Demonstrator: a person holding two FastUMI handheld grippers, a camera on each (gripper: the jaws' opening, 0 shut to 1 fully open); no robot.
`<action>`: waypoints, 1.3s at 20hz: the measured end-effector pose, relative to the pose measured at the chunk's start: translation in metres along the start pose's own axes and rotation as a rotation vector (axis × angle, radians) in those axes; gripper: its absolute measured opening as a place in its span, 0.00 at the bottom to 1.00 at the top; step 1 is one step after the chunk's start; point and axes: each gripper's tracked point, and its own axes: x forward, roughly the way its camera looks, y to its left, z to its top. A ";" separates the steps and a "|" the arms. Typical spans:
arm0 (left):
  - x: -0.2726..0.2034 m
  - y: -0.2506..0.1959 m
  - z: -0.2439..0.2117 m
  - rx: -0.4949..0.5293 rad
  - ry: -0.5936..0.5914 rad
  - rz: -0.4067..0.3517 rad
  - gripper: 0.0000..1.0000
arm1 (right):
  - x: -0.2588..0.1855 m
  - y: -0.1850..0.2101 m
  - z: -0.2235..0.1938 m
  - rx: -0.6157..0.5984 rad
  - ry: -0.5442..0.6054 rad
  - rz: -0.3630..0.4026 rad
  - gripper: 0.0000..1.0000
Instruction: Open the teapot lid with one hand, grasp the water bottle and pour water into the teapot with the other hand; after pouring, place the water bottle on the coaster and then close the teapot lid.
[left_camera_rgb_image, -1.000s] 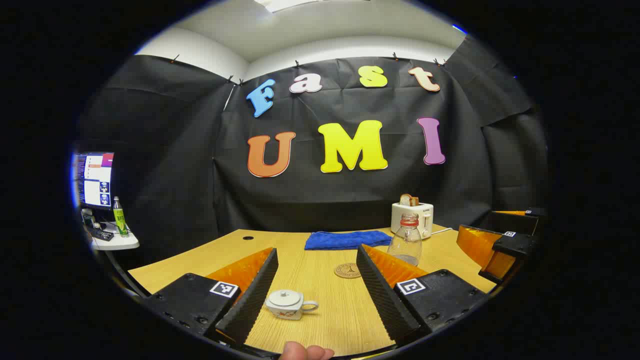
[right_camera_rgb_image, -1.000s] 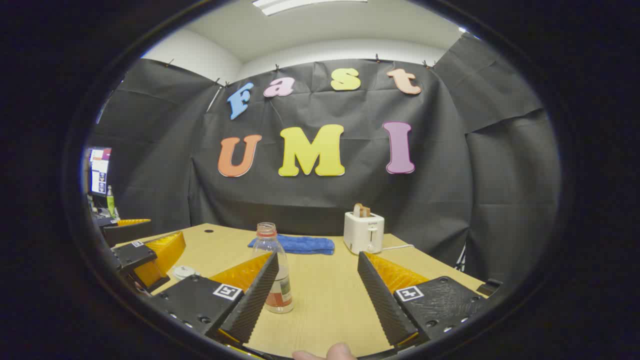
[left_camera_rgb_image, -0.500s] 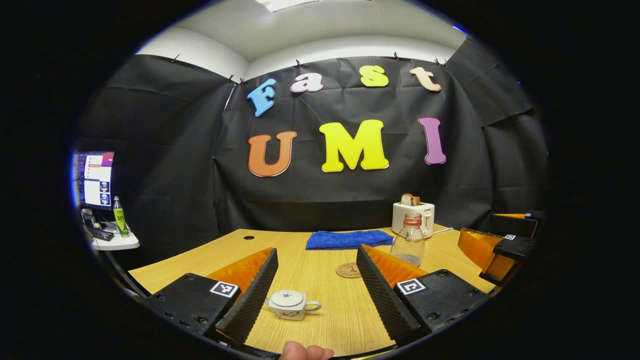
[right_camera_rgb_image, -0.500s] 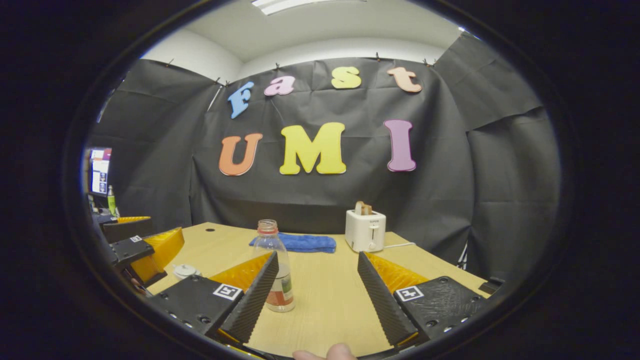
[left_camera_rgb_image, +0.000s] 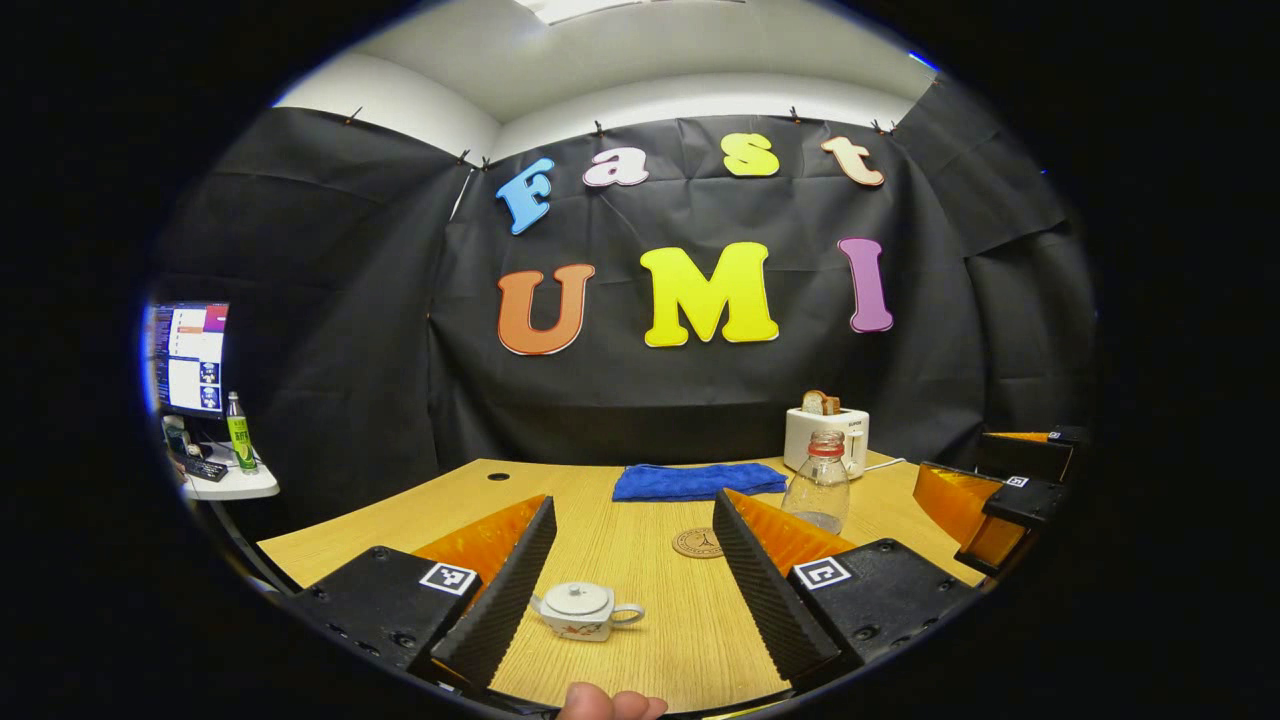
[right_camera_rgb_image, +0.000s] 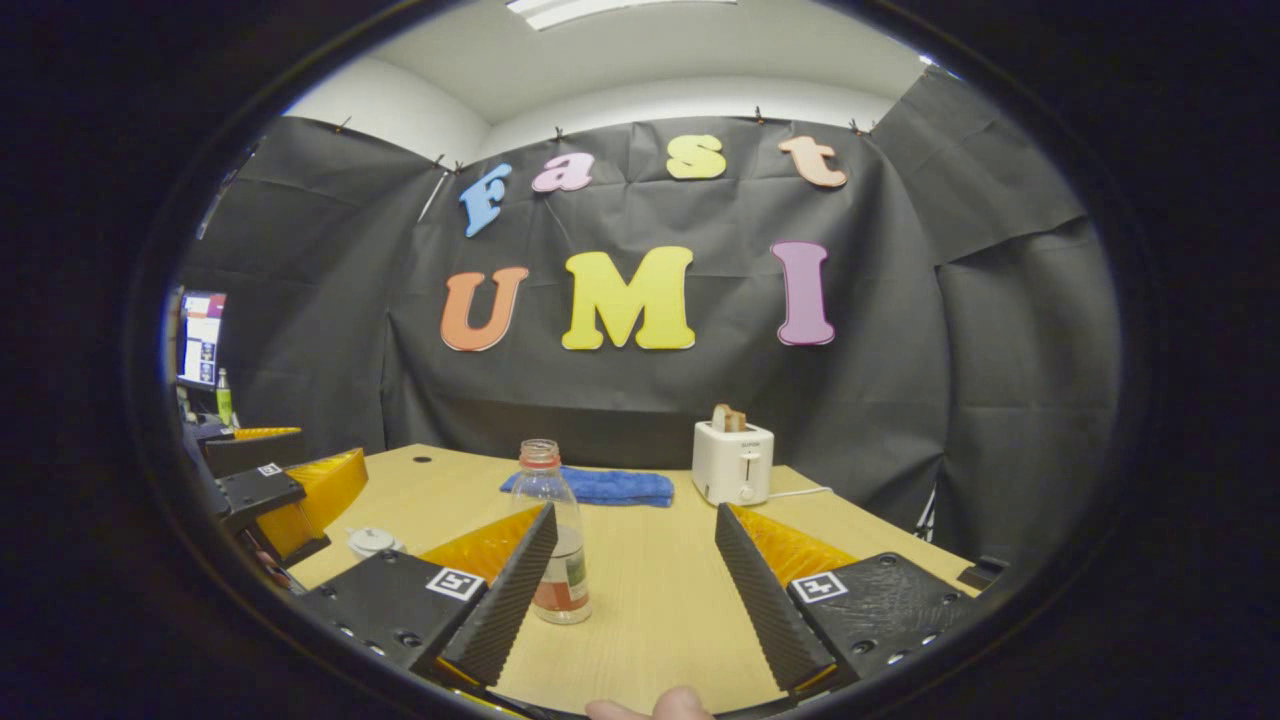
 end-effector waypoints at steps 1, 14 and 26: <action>0.000 0.000 0.001 0.001 -0.002 -0.001 0.99 | 0.000 0.001 -0.001 -0.001 0.000 0.001 0.98; -0.008 0.005 -0.007 0.019 0.003 0.009 0.99 | 0.005 0.002 -0.016 -0.008 0.009 0.038 0.95; 0.016 0.028 -0.067 0.003 0.158 0.019 0.99 | 0.014 -0.020 -0.040 -0.020 0.047 -0.002 0.95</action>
